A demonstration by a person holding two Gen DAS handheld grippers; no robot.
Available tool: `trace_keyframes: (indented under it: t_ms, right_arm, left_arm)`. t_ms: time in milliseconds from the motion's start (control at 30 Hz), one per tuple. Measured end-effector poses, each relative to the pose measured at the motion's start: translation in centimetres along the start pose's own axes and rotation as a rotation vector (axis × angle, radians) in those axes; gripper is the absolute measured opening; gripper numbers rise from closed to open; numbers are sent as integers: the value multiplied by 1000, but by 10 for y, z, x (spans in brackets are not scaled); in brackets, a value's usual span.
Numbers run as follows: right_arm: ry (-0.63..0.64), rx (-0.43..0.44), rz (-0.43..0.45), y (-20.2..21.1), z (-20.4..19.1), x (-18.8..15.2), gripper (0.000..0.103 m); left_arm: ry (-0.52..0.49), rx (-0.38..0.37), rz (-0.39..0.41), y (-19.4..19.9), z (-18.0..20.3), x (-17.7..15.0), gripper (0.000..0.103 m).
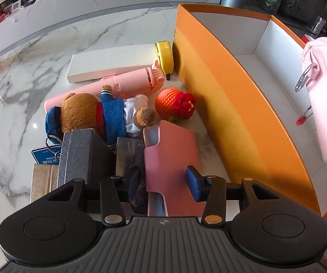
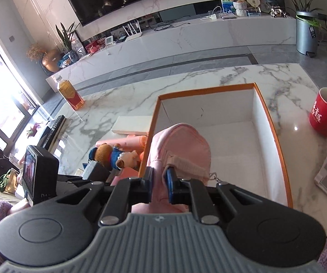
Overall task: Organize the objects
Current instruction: 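Drop the pink bag into the box while the left gripper grasps the pink card holder, then carry the pink card holder with the left gripper into the box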
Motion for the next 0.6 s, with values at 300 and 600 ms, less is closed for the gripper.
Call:
trace_keyframes:
  t_ms: [300,600]
  right_arm:
    - [-70,25,-45,-19,37,-15,13]
    - [-131,67,-52,-9,67,-24,13]
  left_arm:
    - [11,-4,22,14,9,7,29]
    - [81,10,147,71,18,20,26]
Point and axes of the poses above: each gripper's, at about its wrist camera, not at the fingertips, and y roughly against the way its jaws point, z to its right, x to its top, the point moved 7 cm from there along -y, roughly the way its jaws point, and after that the axes turned 9 degrees about x, right-handed, at the moved point
